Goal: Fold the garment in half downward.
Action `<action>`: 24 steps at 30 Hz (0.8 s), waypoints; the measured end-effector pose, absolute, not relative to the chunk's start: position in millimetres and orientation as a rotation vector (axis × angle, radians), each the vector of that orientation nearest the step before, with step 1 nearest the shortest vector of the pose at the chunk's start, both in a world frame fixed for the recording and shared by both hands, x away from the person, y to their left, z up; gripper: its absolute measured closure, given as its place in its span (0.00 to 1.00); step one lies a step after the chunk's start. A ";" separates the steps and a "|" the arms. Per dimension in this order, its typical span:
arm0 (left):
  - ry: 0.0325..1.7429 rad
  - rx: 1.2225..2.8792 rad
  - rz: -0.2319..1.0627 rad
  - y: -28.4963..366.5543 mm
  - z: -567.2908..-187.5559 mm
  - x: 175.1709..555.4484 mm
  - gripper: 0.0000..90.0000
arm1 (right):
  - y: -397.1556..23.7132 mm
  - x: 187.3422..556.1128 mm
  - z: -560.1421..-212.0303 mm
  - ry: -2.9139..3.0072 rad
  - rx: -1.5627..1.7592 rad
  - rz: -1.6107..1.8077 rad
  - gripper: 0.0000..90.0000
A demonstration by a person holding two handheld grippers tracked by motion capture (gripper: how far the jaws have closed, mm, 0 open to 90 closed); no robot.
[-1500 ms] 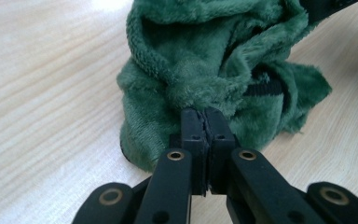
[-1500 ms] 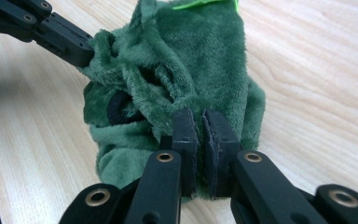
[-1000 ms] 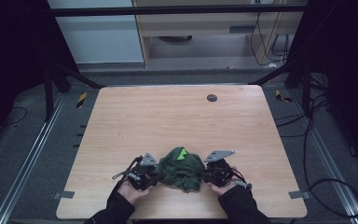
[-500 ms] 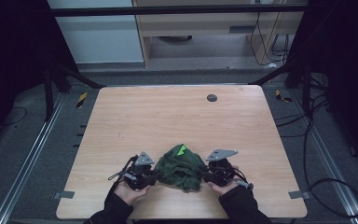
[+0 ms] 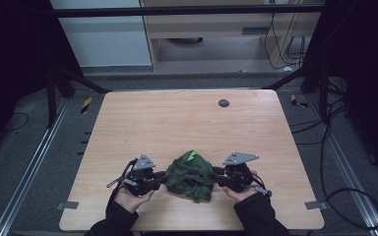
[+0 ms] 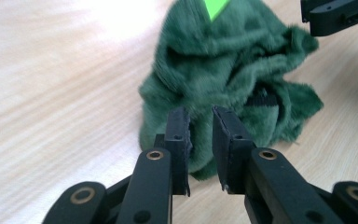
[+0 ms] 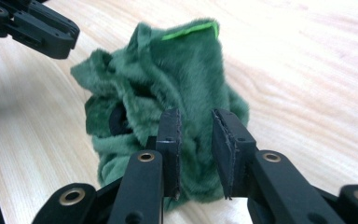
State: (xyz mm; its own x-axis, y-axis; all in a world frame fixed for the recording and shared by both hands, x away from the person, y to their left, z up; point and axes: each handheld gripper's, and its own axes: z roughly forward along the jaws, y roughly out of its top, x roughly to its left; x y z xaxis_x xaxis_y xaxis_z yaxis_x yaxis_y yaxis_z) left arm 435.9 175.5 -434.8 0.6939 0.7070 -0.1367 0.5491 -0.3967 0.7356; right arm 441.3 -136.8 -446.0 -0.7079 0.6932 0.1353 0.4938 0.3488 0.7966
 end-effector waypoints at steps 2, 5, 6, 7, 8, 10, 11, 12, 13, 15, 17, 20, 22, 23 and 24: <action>0.968 2.078 0.269 179.9 -429.3 438.5 0.86 | -138.0 443.1 -441.5 2.368 1.063 1.294 0.81; 0.987 2.053 0.287 184.3 -424.3 442.5 0.87 | -139.5 447.5 -435.9 2.345 1.070 1.302 0.82; 0.993 2.049 0.289 185.5 -422.6 444.4 0.88 | -139.6 448.7 -435.1 2.339 1.076 1.298 0.83; 0.995 2.042 0.293 185.7 -421.7 445.8 0.89 | -139.7 451.4 -434.4 2.327 1.075 1.293 0.84; 0.996 2.039 0.298 185.7 -421.0 447.4 0.90 | -139.8 453.4 -434.0 2.322 1.084 1.288 0.85; 0.994 2.045 0.308 184.8 -420.8 450.7 0.92 | -139.9 457.2 -433.7 2.317 1.091 1.283 0.87; 0.997 2.046 0.324 183.4 -421.4 453.3 0.93 | -140.1 459.4 -433.6 2.313 1.097 1.281 0.89; 0.999 2.050 0.336 182.4 -421.7 456.0 0.94 | -140.0 462.5 -433.7 2.311 1.106 1.276 0.90; 1.003 2.048 0.338 181.4 -422.1 458.8 0.95 | -139.9 465.2 -433.9 2.308 1.110 1.272 0.91; 1.005 2.048 0.342 179.0 -422.8 466.5 0.97 | -139.4 470.8 -433.8 2.300 1.121 1.271 0.93; 1.003 2.045 0.345 176.4 -423.3 471.3 0.98 | -138.2 476.9 -433.4 2.294 1.134 1.263 0.95; 1.006 2.039 0.351 170.3 -425.8 481.9 0.99 | -135.4 486.7 -433.2 2.290 1.139 1.251 0.97; 1.016 2.031 0.343 167.1 -428.0 488.1 1.00 | -133.7 491.4 -434.1 2.294 1.143 1.243 0.98; 1.018 2.031 0.342 165.5 -429.1 490.6 1.00 | -132.9 493.8 -434.9 2.295 1.139 1.241 0.99; 1.019 2.031 0.342 163.7 -430.4 492.8 1.00 | -131.9 495.5 -435.8 2.299 1.149 1.246 1.00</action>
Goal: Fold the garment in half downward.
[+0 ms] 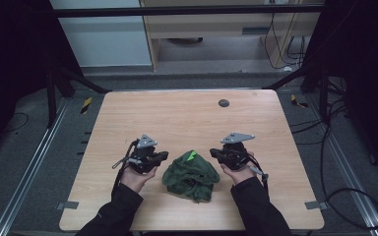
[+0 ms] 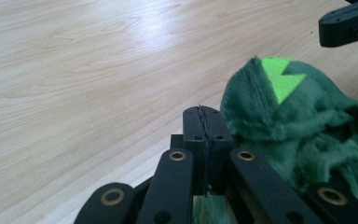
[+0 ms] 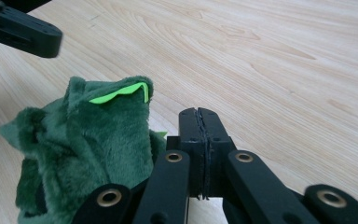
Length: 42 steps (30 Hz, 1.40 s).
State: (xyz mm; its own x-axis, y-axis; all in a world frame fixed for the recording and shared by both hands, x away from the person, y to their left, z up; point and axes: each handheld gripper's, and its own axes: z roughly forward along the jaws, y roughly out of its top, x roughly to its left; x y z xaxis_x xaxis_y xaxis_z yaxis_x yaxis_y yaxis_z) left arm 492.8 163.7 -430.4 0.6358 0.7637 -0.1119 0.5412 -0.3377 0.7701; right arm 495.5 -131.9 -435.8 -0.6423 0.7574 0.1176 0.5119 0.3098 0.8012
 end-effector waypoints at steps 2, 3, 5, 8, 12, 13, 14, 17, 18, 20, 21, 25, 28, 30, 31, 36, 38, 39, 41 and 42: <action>1.021 2.034 0.339 161.2 -433.2 496.3 1.00 | -130.9 498.6 -438.8 2.304 1.160 1.253 1.00; 1.023 2.039 0.332 159.4 -435.9 498.7 1.00 | -130.2 500.4 -440.8 2.306 1.158 1.249 1.00; 1.028 2.051 0.325 157.1 -440.2 502.0 1.00 | -128.4 503.2 -445.7 2.314 1.169 1.258 1.00; 1.036 2.066 0.311 154.4 -447.5 506.7 1.00 | -125.3 505.8 -451.4 2.329 1.178 1.258 1.00; 1.030 2.084 0.279 150.5 -456.0 511.2 1.00 | -122.5 508.4 -458.5 2.347 1.183 1.243 1.00; 1.029 2.086 0.269 149.7 -457.4 511.9 1.00 | -121.8 508.7 -459.9 2.348 1.184 1.239 1.00; 1.027 2.089 0.258 148.4 -459.2 512.6 1.00 | -121.6 508.8 -460.7 2.352 1.185 1.240 1.00; 1.012 2.098 0.244 146.0 -461.7 511.5 1.00 | -120.4 508.4 -463.3 2.369 1.184 1.242 1.00; 1.005 2.098 0.244 145.9 -461.8 510.7 1.00 | -119.7 507.8 -464.1 2.378 1.180 1.245 1.00; 1.000 2.099 0.236 145.7 -462.0 509.1 1.00 | -118.2 506.6 -464.7 2.388 1.169 1.256 1.00; 0.987 2.103 0.233 145.9 -461.6 507.3 1.00 | -117.9 505.8 -464.7 2.392 1.163 1.258 1.00; 0.964 2.099 0.228 146.5 -458.3 500.0 1.00 | -115.4 499.4 -462.1 2.404 1.133 1.278 1.00; 0.946 2.098 0.230 147.4 -454.6 493.3 1.00 | -114.5 493.8 -459.1 2.409 1.113 1.292 1.00; 0.939 2.090 0.226 148.0 -452.2 490.4 1.00 | -113.9 489.8 -456.9 2.407 1.094 1.298 1.00; 0.933 2.088 0.226 148.3 -450.9 488.3 1.00 | -114.0 487.7 -455.7 2.409 1.090 1.305 1.00; 0.907 2.093 0.216 150.1 -446.9 476.2 1.00 | -115.5 478.7 -451.8 2.416 1.055 1.328 1.00; 0.894 2.089 0.217 150.9 -444.4 471.8 1.00 | -115.3 475.2 -450.6 2.417 1.055 1.333 1.00; 0.889 2.088 0.213 150.9 -443.4 470.0 1.00 | -115.4 473.7 -450.0 2.418 1.047 1.331 1.00; 0.876 2.086 0.207 149.9 -441.8 465.8 1.00 | -115.5 470.2 -449.0 2.420 1.039 1.346 0.99; 0.870 2.088 0.205 149.3 -441.5 463.9 1.00 | -115.5 468.4 -448.6 2.421 1.034 1.346 0.99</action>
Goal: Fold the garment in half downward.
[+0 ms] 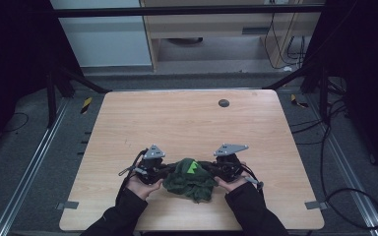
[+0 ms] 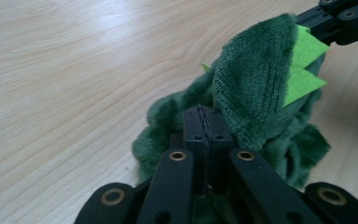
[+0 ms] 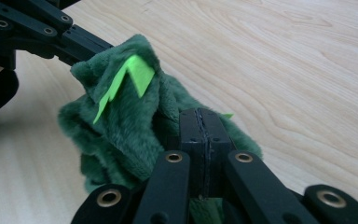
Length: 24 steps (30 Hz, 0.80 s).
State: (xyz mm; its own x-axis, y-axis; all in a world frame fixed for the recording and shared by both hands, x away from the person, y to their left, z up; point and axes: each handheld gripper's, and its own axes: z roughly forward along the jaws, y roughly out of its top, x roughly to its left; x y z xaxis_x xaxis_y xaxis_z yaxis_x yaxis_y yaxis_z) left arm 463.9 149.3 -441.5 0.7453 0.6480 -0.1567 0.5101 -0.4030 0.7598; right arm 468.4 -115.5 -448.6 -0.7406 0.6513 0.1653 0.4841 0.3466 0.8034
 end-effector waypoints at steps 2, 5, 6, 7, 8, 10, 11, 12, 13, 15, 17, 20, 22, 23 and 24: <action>0.855 2.094 0.199 148.5 -441.1 458.8 1.00 | -115.6 465.7 -447.9 2.425 1.029 1.349 0.99; 0.843 2.102 0.193 148.4 -441.7 451.1 1.00 | -117.5 461.7 -447.1 2.424 1.025 1.352 0.99; 0.840 2.102 0.192 148.6 -441.8 449.0 1.00 | -118.4 460.4 -447.0 2.426 1.025 1.352 0.99; 0.839 2.103 0.192 148.9 -441.9 447.5 1.00 | -119.0 459.5 -447.4 2.428 1.027 1.352 0.99; 0.835 2.113 0.185 149.6 -442.1 446.1 1.00 | -119.6 458.5 -447.6 2.431 1.032 1.352 0.99; 0.833 2.119 0.180 150.4 -443.4 442.8 1.00 | -120.8 456.0 -448.9 2.437 1.029 1.351 0.99; 0.833 2.127 0.179 150.7 -444.3 441.4 1.00 | -121.0 454.8 -449.1 2.439 1.029 1.351 0.99; 0.835 2.129 0.174 150.9 -445.6 439.6 1.00 | -121.3 453.4 -449.3 2.439 1.028 1.349 0.99; 0.833 2.135 0.173 151.4 -446.7 438.1 1.00 | -121.8 452.0 -449.5 2.437 1.027 1.353 0.99; 0.839 2.139 0.168 152.0 -448.0 435.9 1.00 | -123.2 448.9 -449.4 2.437 1.026 1.362 0.99; 0.838 2.142 0.165 152.9 -448.6 434.3 1.00 | -123.8 446.5 -450.1 2.438 1.030 1.365 0.99; 0.838 2.151 0.158 153.3 -450.6 431.5 1.00 | -123.8 443.3 -453.1 2.455 1.035 1.354 0.99; 0.841 2.157 0.153 153.0 -452.6 429.1 1.00 | -123.6 441.0 -455.8 2.467 1.037 1.340 0.99; 0.841 2.162 0.152 152.9 -453.4 428.4 1.00 | -123.5 440.1 -456.6 2.470 1.039 1.338 0.99; 0.841 2.164 0.152 152.9 -453.9 427.9 1.00 | -123.6 439.2 -457.4 2.472 1.042 1.338 0.99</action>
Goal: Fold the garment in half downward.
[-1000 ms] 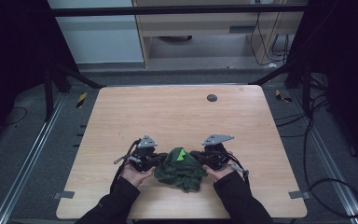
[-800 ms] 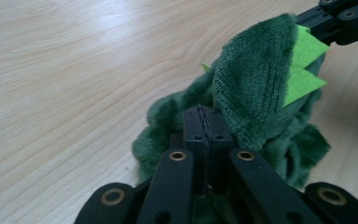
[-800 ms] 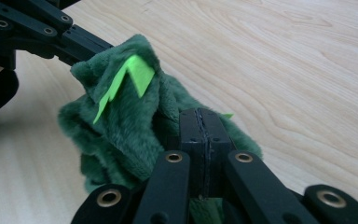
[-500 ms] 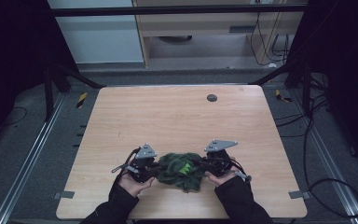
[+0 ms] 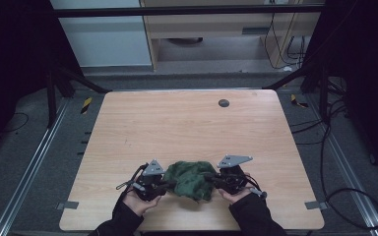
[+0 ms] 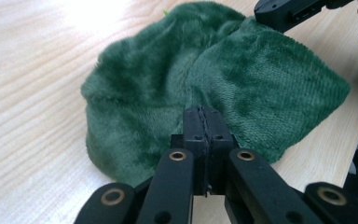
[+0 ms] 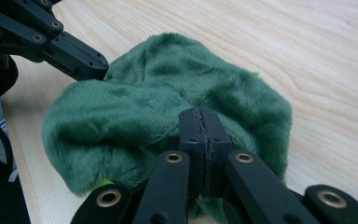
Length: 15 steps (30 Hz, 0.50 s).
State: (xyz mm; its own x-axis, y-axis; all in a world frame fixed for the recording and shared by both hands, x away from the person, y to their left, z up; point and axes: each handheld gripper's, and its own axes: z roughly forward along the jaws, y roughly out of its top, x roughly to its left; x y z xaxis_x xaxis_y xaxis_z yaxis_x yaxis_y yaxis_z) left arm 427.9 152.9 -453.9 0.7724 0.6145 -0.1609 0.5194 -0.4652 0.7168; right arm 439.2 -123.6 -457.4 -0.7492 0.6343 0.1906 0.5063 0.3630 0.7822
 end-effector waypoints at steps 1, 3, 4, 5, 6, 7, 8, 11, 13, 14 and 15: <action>0.844 2.166 0.147 152.7 -454.9 427.2 1.00 | -123.7 438.8 -458.1 2.474 1.038 1.335 0.99; 0.843 2.169 0.146 152.4 -456.3 426.2 1.00 | -123.6 436.5 -459.7 2.484 1.046 1.329 0.99; 0.842 2.175 0.141 152.1 -457.1 425.8 1.00 | -123.6 435.8 -461.0 2.490 1.041 1.325 0.99; 0.843 2.177 0.141 151.6 -457.9 425.0 1.00 | -123.5 434.8 -462.2 2.495 1.043 1.318 0.99; 0.844 2.180 0.138 150.8 -458.9 424.1 1.00 | -123.3 434.1 -463.4 2.499 1.043 1.316 0.99; 0.842 2.188 0.139 150.2 -459.7 423.4 1.00 | -123.4 433.4 -464.4 2.502 1.046 1.314 0.99; 0.845 2.189 0.140 149.5 -460.5 422.8 1.00 | -123.4 433.2 -465.1 2.504 1.047 1.312 0.99; 0.851 2.200 0.137 147.4 -463.9 422.0 1.00 | -123.6 433.0 -466.9 2.510 1.050 1.307 0.99; 0.860 2.208 0.138 145.9 -466.7 421.9 1.00 | -123.8 433.6 -468.7 2.516 1.053 1.297 0.99; 0.859 2.212 0.138 145.6 -467.8 422.0 1.00 | -123.9 434.1 -470.3 2.524 1.058 1.289 0.99; 0.860 2.216 0.139 145.0 -468.8 421.9 1.00 | -123.6 434.5 -471.3 2.529 1.065 1.277 0.99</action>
State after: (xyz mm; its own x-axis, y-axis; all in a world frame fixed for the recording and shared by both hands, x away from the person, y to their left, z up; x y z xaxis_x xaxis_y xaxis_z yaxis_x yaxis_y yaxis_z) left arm 421.9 145.0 -468.8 0.7694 0.6196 -0.1552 0.5392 -0.4999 0.6777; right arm 434.5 -123.6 -471.3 -0.7464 0.6346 0.2002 0.5377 0.3980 0.7433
